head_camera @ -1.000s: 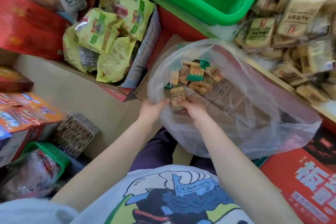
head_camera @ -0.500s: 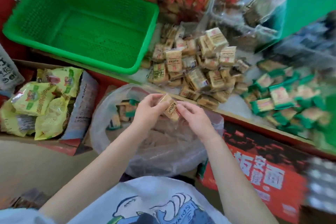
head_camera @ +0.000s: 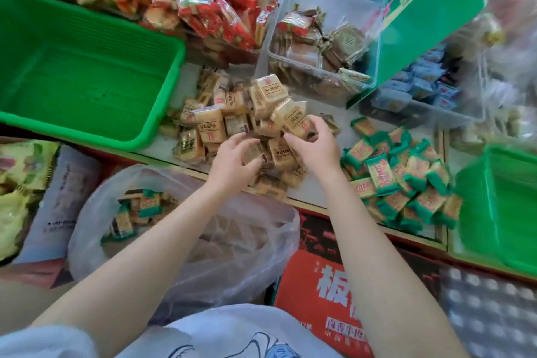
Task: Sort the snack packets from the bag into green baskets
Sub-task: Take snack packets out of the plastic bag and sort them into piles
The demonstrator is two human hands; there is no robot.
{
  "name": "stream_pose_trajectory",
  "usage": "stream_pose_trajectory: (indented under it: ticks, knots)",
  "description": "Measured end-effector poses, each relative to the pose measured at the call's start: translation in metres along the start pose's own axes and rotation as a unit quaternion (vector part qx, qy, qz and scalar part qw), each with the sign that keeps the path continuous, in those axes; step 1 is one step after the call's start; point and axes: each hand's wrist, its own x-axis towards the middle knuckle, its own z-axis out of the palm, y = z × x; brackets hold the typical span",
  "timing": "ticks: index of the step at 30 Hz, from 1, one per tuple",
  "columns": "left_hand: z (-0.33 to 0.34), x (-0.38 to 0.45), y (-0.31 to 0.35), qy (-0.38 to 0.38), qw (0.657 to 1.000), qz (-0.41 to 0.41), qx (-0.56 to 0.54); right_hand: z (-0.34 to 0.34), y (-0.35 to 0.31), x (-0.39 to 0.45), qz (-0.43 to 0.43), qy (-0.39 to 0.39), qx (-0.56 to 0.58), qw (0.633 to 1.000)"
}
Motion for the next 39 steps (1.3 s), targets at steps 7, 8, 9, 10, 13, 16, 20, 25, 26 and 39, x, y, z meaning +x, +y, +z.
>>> stream_pose_trajectory:
  ticks: [7,8,9,10,13,16,20,25,26,39]
  knots:
    - [0.009,0.001,-0.015,-0.029,0.998,-0.042,0.035,0.023,-0.002,0.021,-0.061,-0.057,-0.071,0.994]
    - [0.006,-0.003,-0.017,0.019,0.998,-0.044,0.026,0.027,-0.001,0.018,-0.073,-0.073,-0.068,0.992]
    - [0.003,-0.007,-0.021,0.075,0.995,-0.051,0.028,0.032,-0.003,0.014,-0.084,-0.09,-0.068,0.99]
    - [-0.001,-0.01,-0.025,0.124,0.989,-0.063,0.039,0.038,-0.005,0.013,-0.089,-0.1,-0.072,0.988]
    - [-0.013,-0.005,-0.042,0.137,0.983,-0.108,0.049,0.066,-0.016,0.017,-0.074,-0.089,-0.063,0.991]
    - [-0.021,0.008,-0.054,0.024,0.99,-0.124,0.055,0.088,-0.021,0.019,-0.044,-0.097,-0.047,0.993]
    - [-0.03,0.009,-0.057,-0.015,0.993,-0.112,0.033,0.097,-0.011,0.017,-0.029,-0.089,-0.055,0.994]
    - [-0.045,-0.032,-0.07,0.047,0.996,-0.072,-0.008,0.102,-0.004,0.01,-0.001,-0.05,-0.072,0.996]
    - [-0.045,-0.049,-0.078,0.064,0.995,-0.073,-0.014,0.102,-0.004,0.005,0.001,-0.037,-0.072,0.997]
    - [-0.079,-0.154,-0.243,0.058,0.928,-0.3,0.212,0.276,0.024,-0.131,0.133,-0.344,0.028,0.929]
